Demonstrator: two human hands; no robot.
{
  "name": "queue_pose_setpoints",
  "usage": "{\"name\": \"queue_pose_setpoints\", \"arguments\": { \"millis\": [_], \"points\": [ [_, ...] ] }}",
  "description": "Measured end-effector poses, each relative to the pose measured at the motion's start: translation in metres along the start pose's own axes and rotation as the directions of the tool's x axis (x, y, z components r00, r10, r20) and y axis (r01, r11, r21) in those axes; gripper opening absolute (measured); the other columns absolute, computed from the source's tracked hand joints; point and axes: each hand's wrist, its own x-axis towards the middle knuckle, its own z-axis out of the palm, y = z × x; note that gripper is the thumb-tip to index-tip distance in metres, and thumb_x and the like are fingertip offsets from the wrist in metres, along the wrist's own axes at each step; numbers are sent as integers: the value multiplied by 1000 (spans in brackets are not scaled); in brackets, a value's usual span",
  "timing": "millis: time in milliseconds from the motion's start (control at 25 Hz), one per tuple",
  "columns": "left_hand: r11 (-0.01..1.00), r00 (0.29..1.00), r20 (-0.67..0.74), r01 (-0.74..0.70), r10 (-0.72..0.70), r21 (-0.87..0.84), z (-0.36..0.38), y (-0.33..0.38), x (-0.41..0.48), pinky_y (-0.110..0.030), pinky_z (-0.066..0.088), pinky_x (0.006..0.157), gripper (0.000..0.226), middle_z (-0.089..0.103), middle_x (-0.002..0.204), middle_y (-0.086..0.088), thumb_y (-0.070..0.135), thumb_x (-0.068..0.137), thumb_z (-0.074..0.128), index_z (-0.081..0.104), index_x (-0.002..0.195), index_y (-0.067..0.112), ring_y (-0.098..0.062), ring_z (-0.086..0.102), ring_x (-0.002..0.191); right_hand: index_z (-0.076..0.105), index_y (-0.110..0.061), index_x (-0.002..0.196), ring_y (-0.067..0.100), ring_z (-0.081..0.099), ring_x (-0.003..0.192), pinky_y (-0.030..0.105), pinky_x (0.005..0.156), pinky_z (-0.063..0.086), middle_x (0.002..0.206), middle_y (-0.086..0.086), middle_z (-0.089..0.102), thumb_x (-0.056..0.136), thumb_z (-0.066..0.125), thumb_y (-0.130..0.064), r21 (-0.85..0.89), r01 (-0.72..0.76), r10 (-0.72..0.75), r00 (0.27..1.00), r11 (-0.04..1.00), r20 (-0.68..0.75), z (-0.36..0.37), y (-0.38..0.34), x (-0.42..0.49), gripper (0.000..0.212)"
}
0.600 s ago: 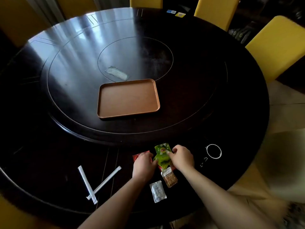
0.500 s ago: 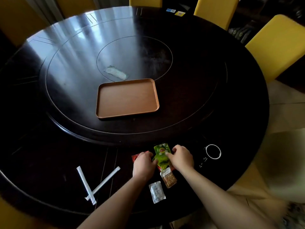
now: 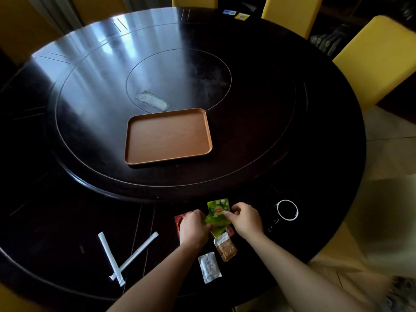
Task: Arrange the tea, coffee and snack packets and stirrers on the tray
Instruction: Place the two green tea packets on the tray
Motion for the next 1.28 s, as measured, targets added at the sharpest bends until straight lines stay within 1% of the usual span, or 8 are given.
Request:
{"name": "queue_pose_setpoints", "arguments": {
  "millis": [80,240,360,520,760,960,1120,1280],
  "points": [
    [998,1000,7,-3,3,-56,0,0,-2,-22,44,63,18,67,90,3,25,76,80,67,87,19,-11,61,80,68,-20,89,5,63,67,18,52,45,76,-9,67,82,75,-38,97,-5,1,999,995,40,2,-4,-1,21],
    [951,997,62,62,-45,-301,-7,-2,-9,-18,47,56,8,73,79,5,24,84,78,72,81,19,-6,66,69,73,-20,82,13,70,76,33,70,59,78,-6,73,84,76,-26,256,-26,31,999,966,-16,-2,1,-4,7],
    [877,991,80,132,-108,-461,-14,-12,-16,-26,52,54,11,74,72,1,21,85,77,73,75,19,-8,65,59,72,-20,79,14,69,73,34,65,57,75,-3,72,84,75,-26,340,-18,40,998,940,-57,-9,10,-11,8],
    [779,982,110,188,-152,-599,-29,-21,-28,-27,50,52,12,72,67,-5,16,87,75,74,76,13,-10,60,53,71,-19,78,14,66,67,32,59,55,72,0,71,85,74,-26,398,-6,33,998,917,-62,-15,9,-23,10],
    [661,977,58,182,-205,-728,-54,-35,-53,-28,56,59,7,79,78,-10,14,89,73,73,86,7,-21,74,68,71,-18,79,12,64,62,28,52,51,73,2,71,86,73,-22,486,34,-12,999,873,-49,-20,-3,-39,9],
    [603,972,-31,119,-232,-789,-83,-52,-63,-27,55,57,6,78,77,-12,12,89,72,73,87,6,-20,75,67,71,-15,83,6,63,58,21,50,48,71,0,70,85,74,-21,524,95,-86,995,847,-41,-16,-34,-40,7],
    [533,972,-57,77,-230,-843,-116,-71,-35,-35,58,63,5,77,80,-19,9,88,72,72,88,4,-27,74,69,72,-15,82,11,60,59,26,52,48,70,4,69,86,73,-20,520,123,-106,992,845,-61,-7,-78,-29,6],
    [480,977,-51,55,-206,-876,-152,-80,9,-33,58,61,6,77,81,-17,9,88,73,71,91,4,-26,75,70,71,-10,84,12,58,56,26,46,47,67,6,65,88,71,-17,473,140,-103,989,870,-104,5,-127,-8,7]
  ]
}}
